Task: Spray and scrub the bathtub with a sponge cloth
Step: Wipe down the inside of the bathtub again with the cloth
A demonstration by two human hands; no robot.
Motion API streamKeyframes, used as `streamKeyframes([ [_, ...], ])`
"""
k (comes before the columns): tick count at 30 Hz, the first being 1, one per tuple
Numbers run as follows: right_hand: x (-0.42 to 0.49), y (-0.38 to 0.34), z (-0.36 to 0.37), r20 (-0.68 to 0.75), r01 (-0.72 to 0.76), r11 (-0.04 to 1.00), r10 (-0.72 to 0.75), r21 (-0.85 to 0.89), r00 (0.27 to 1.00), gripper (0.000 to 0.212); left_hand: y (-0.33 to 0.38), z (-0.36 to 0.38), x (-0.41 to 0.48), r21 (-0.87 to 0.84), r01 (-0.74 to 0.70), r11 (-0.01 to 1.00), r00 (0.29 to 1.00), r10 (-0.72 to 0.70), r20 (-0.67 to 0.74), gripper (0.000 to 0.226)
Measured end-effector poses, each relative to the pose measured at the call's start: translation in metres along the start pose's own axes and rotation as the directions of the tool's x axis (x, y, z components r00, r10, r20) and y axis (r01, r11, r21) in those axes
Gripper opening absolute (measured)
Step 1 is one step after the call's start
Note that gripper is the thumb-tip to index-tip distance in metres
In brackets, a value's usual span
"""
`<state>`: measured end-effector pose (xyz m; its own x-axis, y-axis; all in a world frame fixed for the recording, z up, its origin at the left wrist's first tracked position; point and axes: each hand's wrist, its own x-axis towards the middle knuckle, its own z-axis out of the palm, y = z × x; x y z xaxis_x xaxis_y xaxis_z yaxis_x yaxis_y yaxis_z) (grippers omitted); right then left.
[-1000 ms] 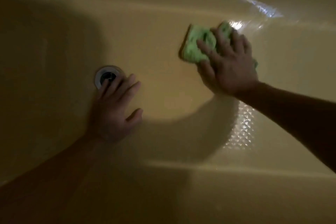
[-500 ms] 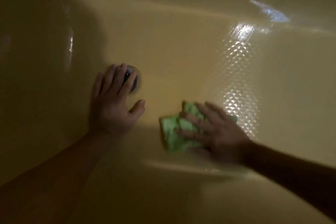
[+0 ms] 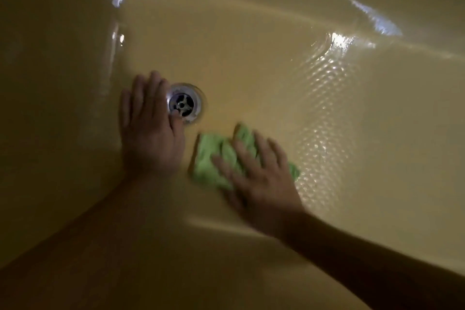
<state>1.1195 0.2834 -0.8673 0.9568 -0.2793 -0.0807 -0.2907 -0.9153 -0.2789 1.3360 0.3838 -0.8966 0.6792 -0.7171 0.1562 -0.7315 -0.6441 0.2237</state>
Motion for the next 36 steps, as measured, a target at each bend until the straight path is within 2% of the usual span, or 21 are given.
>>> streamKeyframes([
  [1,-0.017,-0.002,-0.001,0.067,0.132,0.991,-0.132,0.015,0.989,0.056,0.0,0.002,0.0,0.017,0.037,0.999,0.999,-0.037,-0.013,0.052],
  [3,-0.017,0.028,-0.006,0.149,0.392,0.92,-0.387,-0.004,0.91,0.056,0.001,0.003,0.002,0.01,0.057,0.998,0.998,-0.057,0.034,0.053],
  [4,-0.003,0.05,-0.005,0.125,0.436,0.898,-0.427,-0.063,0.896,0.056,0.0,0.003,0.004,-0.003,0.054,0.999,0.996,-0.054,0.065,0.054],
  [5,0.019,0.071,-0.006,0.063,0.377,0.916,-0.372,-0.136,0.926,0.055,0.0,0.004,0.005,-0.025,0.059,0.998,0.995,-0.056,0.086,0.055],
  [7,0.072,0.1,-0.014,-0.089,0.064,0.981,-0.081,-0.184,0.993,0.056,0.004,0.002,0.006,-0.091,0.113,0.989,0.992,-0.108,0.062,0.052],
  [8,0.099,0.102,-0.019,-0.144,-0.088,0.982,0.064,-0.168,0.987,0.057,0.005,-0.002,0.008,-0.161,0.178,0.971,0.984,-0.176,0.023,0.05],
  [10,0.145,0.099,-0.022,-0.208,-0.321,0.939,0.293,-0.119,0.933,0.06,0.015,-0.013,0.026,-0.365,0.317,0.875,0.933,-0.357,-0.045,0.052],
  [11,0.173,0.079,-0.021,-0.239,-0.427,0.902,0.402,-0.06,0.884,0.062,0.006,-0.027,0.045,-0.428,0.338,0.838,0.911,-0.405,-0.073,0.054],
  [13,0.214,0.024,-0.019,-0.22,-0.559,0.828,0.554,0.046,0.803,0.067,-0.011,-0.045,0.082,-0.444,0.303,0.843,0.892,-0.414,-0.178,0.055],
  [14,0.227,-0.01,-0.013,-0.185,-0.557,0.827,0.561,0.08,0.807,0.066,-0.023,-0.054,0.101,-0.418,0.274,0.866,0.892,-0.391,-0.226,0.055],
  [15,0.23,-0.042,-0.004,-0.144,-0.502,0.859,0.512,0.102,0.847,0.064,-0.033,-0.061,0.117,-0.391,0.253,0.885,0.902,-0.361,-0.235,0.057],
  [17,0.217,-0.096,0.012,-0.075,-0.287,0.945,0.301,0.159,0.951,0.06,-0.044,-0.069,0.131,-0.253,0.195,0.948,0.956,-0.241,-0.168,0.061],
  [20,0.159,-0.136,0.031,-0.025,-0.071,0.977,0.078,0.203,0.997,0.056,-0.069,-0.069,0.115,-0.004,-0.038,0.999,0.999,0.038,-0.016,0.057],
  [22,0.108,-0.136,0.028,0.081,0.123,0.974,-0.14,0.19,0.987,0.056,-0.082,-0.069,0.093,0.02,-0.181,0.983,0.982,0.179,0.059,0.053],
  [24,0.069,-0.108,0.021,0.144,0.343,0.927,-0.365,0.153,0.92,0.056,-0.08,-0.064,0.061,0.001,-0.247,0.969,0.965,0.246,0.093,0.049],
  [25,0.06,-0.083,0.019,0.144,0.427,0.897,-0.44,0.114,0.887,0.054,-0.076,-0.058,0.045,-0.003,-0.246,0.969,0.966,0.245,0.084,0.048],
  [27,0.064,-0.027,0.015,0.154,0.465,0.884,-0.465,0.035,0.872,0.053,-0.065,-0.045,0.02,0.021,-0.228,0.973,0.972,0.226,0.071,0.047],
  [30,0.101,0.057,0.0,0.082,0.32,0.938,-0.312,-0.13,0.947,0.056,-0.054,-0.03,0.007,0.032,-0.184,0.982,0.979,0.18,0.099,0.05],
  [33,0.126,0.103,-0.023,-0.089,0.003,0.982,-0.02,-0.191,0.996,0.057,-0.041,-0.022,0.003,0.055,-0.153,0.987,0.981,0.145,0.129,0.058],
  [35,0.118,0.092,-0.023,-0.184,-0.293,0.948,0.269,-0.119,0.945,0.059,-0.032,-0.018,-0.001,0.052,-0.176,0.983,0.972,0.165,0.167,0.065],
  [36,0.103,0.079,-0.019,-0.198,-0.388,0.919,0.369,-0.067,0.908,0.06,-0.028,-0.017,-0.003,0.047,-0.186,0.982,0.966,0.173,0.193,0.068],
])
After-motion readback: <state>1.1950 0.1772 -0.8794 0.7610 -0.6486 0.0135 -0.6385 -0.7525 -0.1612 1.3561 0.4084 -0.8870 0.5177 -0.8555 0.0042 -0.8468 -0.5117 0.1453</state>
